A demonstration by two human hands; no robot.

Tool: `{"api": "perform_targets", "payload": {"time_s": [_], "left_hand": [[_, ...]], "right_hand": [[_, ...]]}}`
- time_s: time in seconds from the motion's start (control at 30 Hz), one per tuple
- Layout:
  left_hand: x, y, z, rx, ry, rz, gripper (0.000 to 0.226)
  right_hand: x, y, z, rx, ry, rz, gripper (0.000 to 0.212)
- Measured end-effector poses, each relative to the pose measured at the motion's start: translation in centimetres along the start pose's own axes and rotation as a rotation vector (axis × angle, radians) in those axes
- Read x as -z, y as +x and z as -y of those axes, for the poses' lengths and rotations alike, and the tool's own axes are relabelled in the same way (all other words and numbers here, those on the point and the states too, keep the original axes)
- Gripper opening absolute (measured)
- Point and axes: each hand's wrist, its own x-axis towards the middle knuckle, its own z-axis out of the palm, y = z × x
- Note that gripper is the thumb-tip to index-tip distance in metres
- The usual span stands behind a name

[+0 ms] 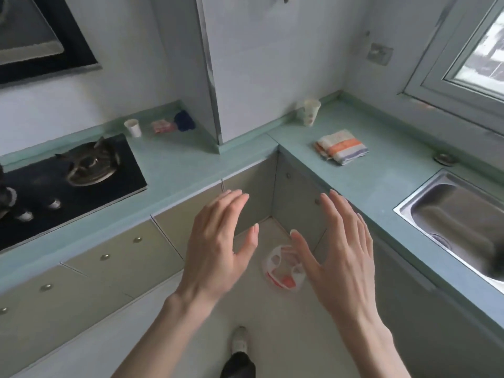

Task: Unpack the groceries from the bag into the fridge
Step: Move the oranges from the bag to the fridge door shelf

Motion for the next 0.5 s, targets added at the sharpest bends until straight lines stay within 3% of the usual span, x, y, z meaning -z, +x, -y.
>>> {"api": "perform_targets", "payload": {"time_s": [0.3, 0.5], "left_hand": [[-12.0, 7.4, 7.3, -0.108, -0.114, 0.107, 0.046], [-21.9, 8.1, 11.2, -0.077, -0.202, 0.159, 0.045]], "right_hand": [[-8.3, 5.4, -5.9, -0.088, -0.103, 0.060, 0.073], [-15.0, 6.3, -12.2, -0.159, -0.121, 0.151, 0.066]]}}
